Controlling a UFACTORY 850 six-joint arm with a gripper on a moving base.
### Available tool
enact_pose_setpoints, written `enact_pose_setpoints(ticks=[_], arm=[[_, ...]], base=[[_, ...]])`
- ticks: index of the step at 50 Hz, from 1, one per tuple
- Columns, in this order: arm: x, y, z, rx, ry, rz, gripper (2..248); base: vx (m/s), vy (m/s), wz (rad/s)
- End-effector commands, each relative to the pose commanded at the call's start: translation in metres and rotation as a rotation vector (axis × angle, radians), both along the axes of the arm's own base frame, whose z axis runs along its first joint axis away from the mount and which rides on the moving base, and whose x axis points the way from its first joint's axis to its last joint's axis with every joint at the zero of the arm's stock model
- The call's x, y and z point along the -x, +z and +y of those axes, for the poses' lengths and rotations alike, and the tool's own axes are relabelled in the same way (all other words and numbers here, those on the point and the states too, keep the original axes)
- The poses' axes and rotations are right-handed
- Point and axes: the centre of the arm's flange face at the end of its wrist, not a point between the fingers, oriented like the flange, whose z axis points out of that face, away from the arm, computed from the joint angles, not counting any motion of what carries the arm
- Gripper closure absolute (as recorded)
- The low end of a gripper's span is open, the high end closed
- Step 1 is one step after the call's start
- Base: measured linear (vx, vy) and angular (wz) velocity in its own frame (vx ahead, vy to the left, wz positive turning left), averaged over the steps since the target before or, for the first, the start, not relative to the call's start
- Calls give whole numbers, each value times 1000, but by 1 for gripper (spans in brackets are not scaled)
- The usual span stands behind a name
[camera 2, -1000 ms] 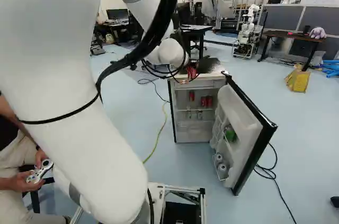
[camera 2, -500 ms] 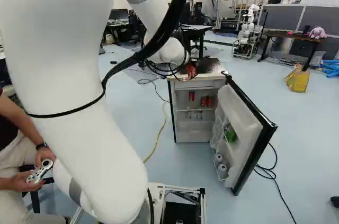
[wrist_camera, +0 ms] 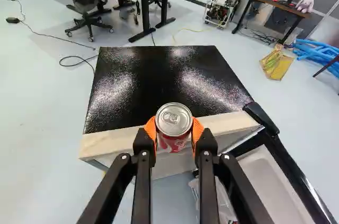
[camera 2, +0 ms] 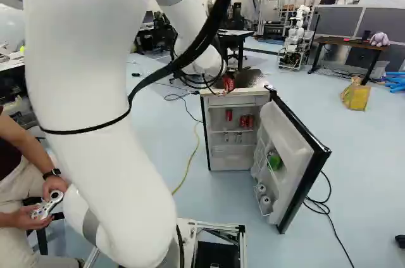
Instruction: Grab a drink from the fridge
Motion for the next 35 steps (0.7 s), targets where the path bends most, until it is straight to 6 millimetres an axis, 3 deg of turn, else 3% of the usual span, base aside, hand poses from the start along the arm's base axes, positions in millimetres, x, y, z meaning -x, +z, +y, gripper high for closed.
enact_pose_setpoints(ticks=[35], arm=[[-25,-1,-1,2,10,-8,163]], base=[[0,0,0]])
